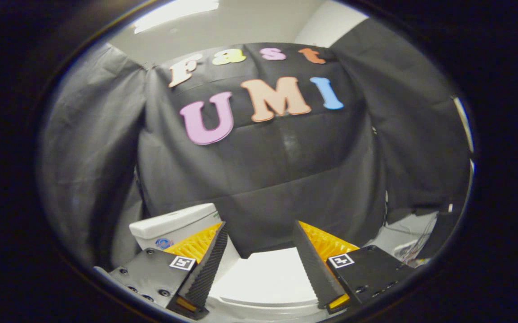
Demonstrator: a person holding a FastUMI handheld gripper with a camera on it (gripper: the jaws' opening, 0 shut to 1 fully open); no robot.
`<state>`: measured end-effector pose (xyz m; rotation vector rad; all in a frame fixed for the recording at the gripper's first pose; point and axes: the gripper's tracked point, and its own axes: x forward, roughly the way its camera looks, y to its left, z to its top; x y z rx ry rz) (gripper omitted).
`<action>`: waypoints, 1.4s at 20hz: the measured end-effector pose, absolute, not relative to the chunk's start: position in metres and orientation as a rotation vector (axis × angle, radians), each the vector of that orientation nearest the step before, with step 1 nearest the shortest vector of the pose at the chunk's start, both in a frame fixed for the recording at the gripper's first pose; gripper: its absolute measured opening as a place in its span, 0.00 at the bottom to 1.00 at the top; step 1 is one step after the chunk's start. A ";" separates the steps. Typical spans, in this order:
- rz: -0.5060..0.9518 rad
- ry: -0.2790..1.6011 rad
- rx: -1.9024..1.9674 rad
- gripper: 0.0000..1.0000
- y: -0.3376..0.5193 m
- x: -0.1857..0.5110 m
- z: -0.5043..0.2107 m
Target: Open the toilet lid.
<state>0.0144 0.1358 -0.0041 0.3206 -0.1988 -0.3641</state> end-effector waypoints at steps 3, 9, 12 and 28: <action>-0.492 -0.258 0.478 0.92 0.122 0.000 -0.025; -0.699 -0.217 0.786 0.82 0.096 -0.019 -0.116; -0.788 -0.164 0.932 0.82 0.090 -0.026 -0.165; -0.803 -0.021 1.288 0.82 0.123 0.002 -0.273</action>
